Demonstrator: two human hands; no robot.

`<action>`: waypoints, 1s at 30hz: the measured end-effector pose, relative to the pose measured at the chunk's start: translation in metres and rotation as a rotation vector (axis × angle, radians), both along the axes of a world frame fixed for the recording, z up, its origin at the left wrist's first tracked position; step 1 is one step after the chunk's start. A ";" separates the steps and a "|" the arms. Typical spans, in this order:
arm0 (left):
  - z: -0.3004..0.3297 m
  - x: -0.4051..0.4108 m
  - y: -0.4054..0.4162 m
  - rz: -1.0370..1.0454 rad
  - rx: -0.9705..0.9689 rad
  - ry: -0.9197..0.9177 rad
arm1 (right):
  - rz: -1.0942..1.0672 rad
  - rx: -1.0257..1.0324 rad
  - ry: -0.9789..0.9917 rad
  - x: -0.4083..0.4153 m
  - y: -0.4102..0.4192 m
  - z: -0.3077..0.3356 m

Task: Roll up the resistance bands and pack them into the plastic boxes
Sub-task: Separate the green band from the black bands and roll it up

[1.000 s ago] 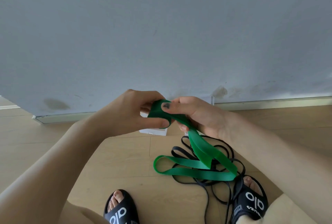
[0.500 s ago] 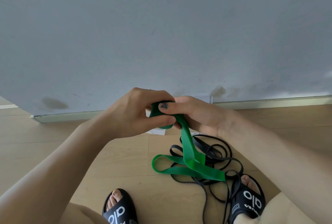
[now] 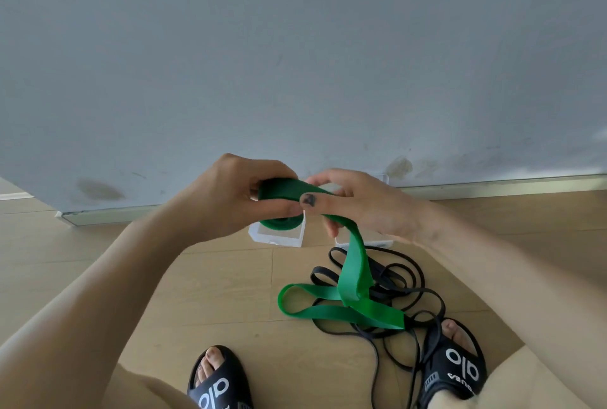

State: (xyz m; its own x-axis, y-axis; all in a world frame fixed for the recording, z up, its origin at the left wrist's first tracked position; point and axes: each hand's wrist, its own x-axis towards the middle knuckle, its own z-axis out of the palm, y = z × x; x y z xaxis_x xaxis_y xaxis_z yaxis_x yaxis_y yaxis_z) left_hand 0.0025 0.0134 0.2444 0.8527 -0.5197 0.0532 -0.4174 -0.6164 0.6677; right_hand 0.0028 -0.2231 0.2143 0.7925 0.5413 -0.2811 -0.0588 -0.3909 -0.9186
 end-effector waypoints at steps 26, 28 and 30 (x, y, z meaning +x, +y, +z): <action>-0.006 -0.004 -0.009 -0.053 0.099 0.063 | -0.188 0.188 0.245 -0.003 0.020 -0.024; -0.006 -0.005 -0.014 -0.069 0.138 0.024 | -0.179 0.126 0.195 -0.003 0.019 -0.021; -0.008 -0.005 -0.019 -0.093 0.159 -0.022 | -0.176 0.091 0.167 -0.004 0.020 -0.022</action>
State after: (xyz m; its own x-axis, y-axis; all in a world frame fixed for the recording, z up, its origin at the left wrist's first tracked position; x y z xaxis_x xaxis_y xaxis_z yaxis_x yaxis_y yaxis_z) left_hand -0.0027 -0.0053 0.2362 0.8003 -0.5994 -0.0173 -0.4908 -0.6715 0.5552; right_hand -0.0008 -0.2030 0.1927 0.8236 0.4281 -0.3720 -0.2722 -0.2770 -0.9215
